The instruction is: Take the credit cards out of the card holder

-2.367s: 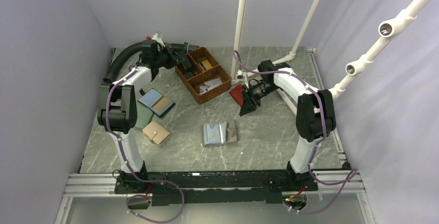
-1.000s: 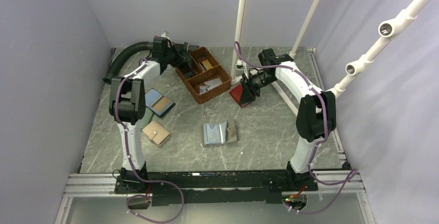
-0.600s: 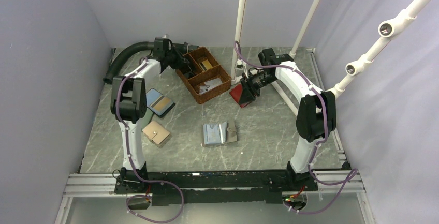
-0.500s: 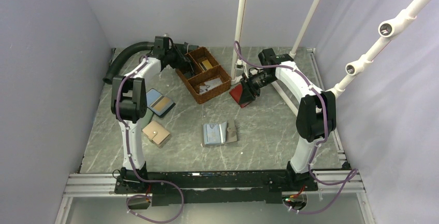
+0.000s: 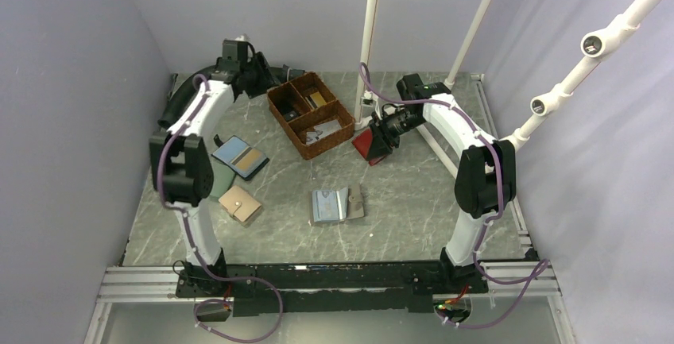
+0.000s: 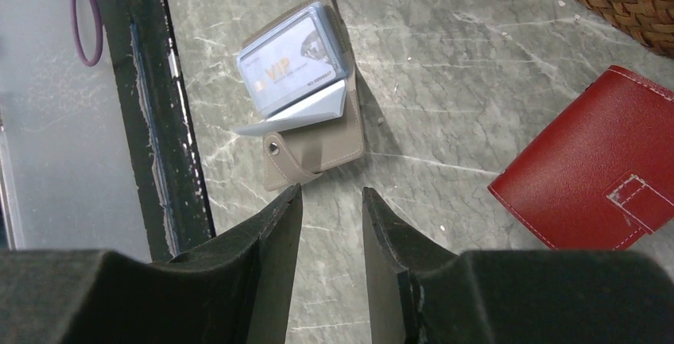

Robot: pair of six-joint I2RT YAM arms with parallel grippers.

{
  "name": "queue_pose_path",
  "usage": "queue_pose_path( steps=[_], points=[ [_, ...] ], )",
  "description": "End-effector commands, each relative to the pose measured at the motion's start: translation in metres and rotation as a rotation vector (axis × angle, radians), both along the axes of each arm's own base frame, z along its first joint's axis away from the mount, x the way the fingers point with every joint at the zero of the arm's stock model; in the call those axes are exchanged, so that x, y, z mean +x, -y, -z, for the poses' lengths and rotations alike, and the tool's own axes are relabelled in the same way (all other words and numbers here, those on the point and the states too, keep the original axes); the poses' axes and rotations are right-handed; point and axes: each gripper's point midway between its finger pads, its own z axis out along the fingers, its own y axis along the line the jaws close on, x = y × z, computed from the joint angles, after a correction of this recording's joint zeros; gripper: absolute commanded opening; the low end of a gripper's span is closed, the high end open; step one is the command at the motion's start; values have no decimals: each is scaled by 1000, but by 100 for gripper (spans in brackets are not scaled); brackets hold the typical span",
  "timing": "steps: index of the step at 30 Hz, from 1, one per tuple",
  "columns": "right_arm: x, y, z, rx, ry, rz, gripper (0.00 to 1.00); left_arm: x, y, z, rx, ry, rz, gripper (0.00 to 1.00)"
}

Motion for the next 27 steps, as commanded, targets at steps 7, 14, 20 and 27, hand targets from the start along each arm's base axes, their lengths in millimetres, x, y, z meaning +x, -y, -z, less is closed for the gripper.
queue_pose_path(
  steps=[7, 14, 20, 27],
  points=[
    [-1, -9, -42, 59, 138, -39, 38, -91, -57, -76, -257, 164, -98, 100],
    [-29, -19, -24, 61, 206, -100, 40, -152, -50, -51, -355, 176, -11, 100],
    [-49, -19, -9, 57, 232, -103, 41, -199, -19, -27, -423, 49, 99, 98],
    [-77, -30, 1, 96, 249, -199, 47, -248, 47, 2, -394, -133, 278, 88]
  ],
)
